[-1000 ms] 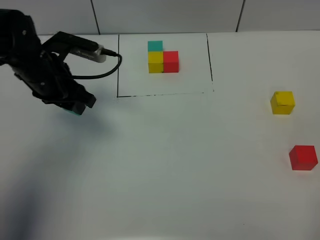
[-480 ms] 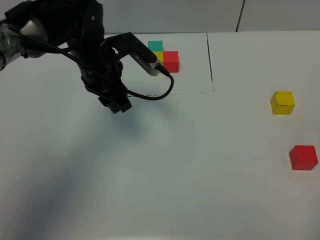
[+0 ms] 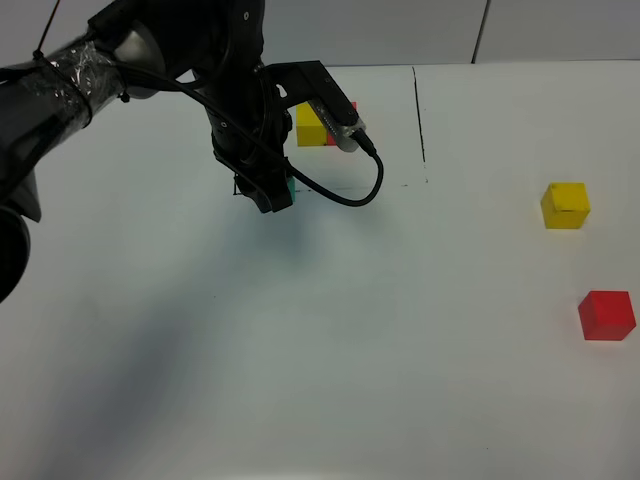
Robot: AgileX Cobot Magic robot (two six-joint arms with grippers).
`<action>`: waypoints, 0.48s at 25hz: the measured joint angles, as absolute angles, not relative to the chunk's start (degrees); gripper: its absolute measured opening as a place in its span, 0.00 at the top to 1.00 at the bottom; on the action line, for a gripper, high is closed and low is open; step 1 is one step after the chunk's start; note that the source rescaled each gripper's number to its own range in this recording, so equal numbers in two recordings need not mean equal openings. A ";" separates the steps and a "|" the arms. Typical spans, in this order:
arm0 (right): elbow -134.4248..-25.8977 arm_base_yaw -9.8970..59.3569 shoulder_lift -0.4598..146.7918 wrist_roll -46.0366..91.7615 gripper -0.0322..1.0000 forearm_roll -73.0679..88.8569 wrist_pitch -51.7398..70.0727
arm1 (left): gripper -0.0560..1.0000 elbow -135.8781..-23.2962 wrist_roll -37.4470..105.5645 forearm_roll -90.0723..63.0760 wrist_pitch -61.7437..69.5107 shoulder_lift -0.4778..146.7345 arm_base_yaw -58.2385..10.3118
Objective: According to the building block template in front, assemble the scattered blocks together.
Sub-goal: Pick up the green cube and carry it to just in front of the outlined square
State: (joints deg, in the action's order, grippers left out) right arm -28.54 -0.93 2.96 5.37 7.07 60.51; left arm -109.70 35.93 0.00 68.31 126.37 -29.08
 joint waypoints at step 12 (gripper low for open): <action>-28.54 -0.93 2.96 5.37 0.20 7.12 60.51 | 0.94 -110.63 47.04 1.01 68.31 129.62 -32.57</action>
State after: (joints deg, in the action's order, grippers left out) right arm -28.54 -0.93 2.96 5.37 7.12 60.51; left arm -110.63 47.04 1.01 68.31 129.62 -32.57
